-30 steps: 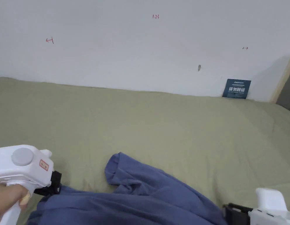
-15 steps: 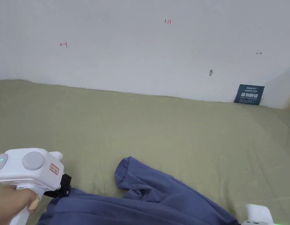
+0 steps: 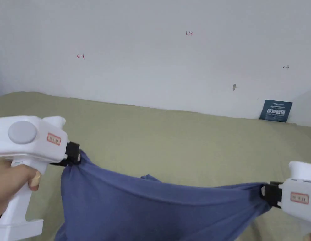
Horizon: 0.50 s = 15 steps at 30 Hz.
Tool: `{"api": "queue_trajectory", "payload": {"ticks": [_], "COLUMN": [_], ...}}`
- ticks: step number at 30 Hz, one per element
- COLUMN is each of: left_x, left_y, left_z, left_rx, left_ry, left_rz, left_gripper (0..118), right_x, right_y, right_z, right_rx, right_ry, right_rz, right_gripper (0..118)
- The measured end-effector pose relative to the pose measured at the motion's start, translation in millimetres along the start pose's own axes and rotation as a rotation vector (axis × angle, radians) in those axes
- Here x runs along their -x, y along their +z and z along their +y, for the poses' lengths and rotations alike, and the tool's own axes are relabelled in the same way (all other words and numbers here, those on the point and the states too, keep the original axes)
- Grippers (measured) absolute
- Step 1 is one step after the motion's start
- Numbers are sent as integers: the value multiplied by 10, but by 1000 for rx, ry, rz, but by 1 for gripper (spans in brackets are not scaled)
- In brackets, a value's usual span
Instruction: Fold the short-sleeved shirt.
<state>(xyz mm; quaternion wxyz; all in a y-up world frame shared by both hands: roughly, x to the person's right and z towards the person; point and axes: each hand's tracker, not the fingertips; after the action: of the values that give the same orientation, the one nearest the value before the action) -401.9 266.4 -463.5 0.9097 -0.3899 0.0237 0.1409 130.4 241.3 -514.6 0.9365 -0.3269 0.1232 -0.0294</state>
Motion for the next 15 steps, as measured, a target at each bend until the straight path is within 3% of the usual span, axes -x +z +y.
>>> {"api": "queue_trajectory", "payload": {"ticks": [15], "left_x": [39], "left_y": [753], "left_z": [1269], "left_rx": [-221], "left_ry": [-45], "left_rz": [78], "left_gripper": [4], "right_x": [586], "right_y": [69], "right_z": [1719], "right_rx": [-240], "right_ry": [66], "right_rz": [24], "right_gripper": [2]}}
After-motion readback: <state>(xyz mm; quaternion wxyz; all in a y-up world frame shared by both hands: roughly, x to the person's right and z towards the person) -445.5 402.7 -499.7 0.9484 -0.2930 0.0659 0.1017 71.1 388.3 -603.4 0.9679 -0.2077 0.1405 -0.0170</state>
